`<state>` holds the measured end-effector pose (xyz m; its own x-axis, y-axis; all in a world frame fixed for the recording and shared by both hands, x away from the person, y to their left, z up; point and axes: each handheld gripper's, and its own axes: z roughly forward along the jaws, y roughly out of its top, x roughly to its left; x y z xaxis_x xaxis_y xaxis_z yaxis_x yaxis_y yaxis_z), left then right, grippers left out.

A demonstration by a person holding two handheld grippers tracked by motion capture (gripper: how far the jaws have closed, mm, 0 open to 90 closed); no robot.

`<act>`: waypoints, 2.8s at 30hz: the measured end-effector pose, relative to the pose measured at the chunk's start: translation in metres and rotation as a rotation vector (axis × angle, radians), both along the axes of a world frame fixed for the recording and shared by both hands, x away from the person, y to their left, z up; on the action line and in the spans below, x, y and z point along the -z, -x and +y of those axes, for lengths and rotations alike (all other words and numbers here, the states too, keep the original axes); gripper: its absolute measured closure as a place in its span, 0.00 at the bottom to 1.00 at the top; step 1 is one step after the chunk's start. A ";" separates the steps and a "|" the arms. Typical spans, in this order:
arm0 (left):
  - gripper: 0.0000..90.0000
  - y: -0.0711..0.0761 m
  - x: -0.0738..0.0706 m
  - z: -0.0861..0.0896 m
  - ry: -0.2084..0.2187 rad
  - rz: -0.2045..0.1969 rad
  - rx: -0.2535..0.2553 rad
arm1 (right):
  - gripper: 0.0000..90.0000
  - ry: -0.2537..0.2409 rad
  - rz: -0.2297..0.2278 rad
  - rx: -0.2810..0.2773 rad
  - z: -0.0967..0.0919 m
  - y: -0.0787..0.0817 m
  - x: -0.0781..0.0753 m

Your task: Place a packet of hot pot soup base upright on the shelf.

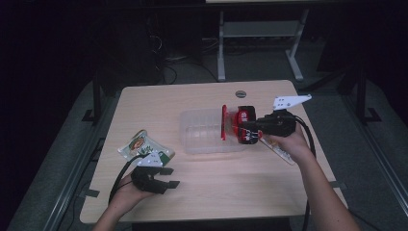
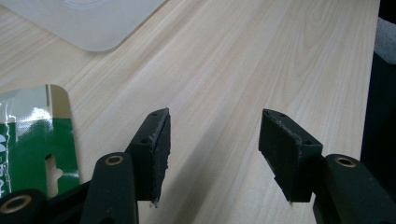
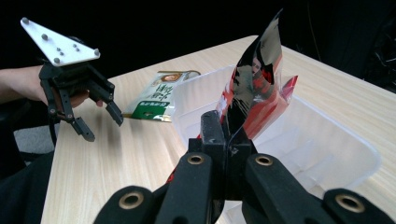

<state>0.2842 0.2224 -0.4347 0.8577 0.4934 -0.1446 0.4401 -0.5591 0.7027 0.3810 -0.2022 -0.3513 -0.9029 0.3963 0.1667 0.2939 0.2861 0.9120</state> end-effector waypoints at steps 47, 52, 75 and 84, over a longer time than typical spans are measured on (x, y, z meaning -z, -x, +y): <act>0.44 -0.005 0.006 0.006 0.003 0.004 -0.007 | 1.00 0.073 0.047 0.054 0.029 -0.018 0.032; 0.44 -0.006 0.007 0.005 0.004 0.002 -0.012 | 1.00 0.076 0.061 0.057 0.036 -0.025 0.037; 0.43 -0.010 0.008 0.006 -0.003 -0.018 -0.029 | 0.99 0.097 0.059 0.106 0.045 -0.031 0.046; 0.43 -0.008 0.008 0.003 0.000 -0.020 -0.014 | 0.85 0.103 0.058 0.116 0.048 -0.027 0.044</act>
<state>0.2923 0.2256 -0.4423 0.8535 0.5054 -0.1271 0.4336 -0.5533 0.7113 0.4075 -0.1542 -0.3951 -0.8402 0.5148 0.1703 0.3818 0.3388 0.8599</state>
